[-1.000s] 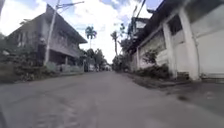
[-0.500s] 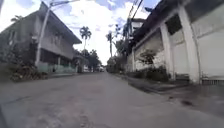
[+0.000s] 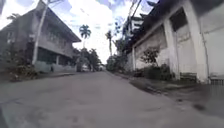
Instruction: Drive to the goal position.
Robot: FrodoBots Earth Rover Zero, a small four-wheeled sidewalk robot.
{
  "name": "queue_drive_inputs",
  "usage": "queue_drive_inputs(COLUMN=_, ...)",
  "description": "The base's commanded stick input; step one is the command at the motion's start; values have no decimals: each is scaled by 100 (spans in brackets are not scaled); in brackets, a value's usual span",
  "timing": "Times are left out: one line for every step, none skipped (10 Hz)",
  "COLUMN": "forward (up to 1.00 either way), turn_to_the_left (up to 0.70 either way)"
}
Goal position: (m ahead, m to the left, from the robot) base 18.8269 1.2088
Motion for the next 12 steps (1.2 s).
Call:
queue_drive_inputs(forward=0, turn_to_the_left=0)
queue_drive_inputs(forward=37, turn_to_the_left=0)
queue_drive_inputs(forward=70, turn_to_the_left=0)
queue_drive_inputs(forward=70, turn_to_the_left=0)
queue_drive_inputs(forward=70, turn_to_the_left=0)
queue_drive_inputs(forward=70, turn_to_the_left=0)
queue_drive_inputs(forward=70, turn_to_the_left=0)
queue_drive_inputs(forward=70, turn_to_the_left=0)
queue_drive_inputs(forward=70, turn_to_the_left=0)
queue_drive_inputs(forward=70, turn_to_the_left=0)
queue_drive_inputs(forward=70, turn_to_the_left=0)
queue_drive_inputs(forward=70, turn_to_the_left=0)
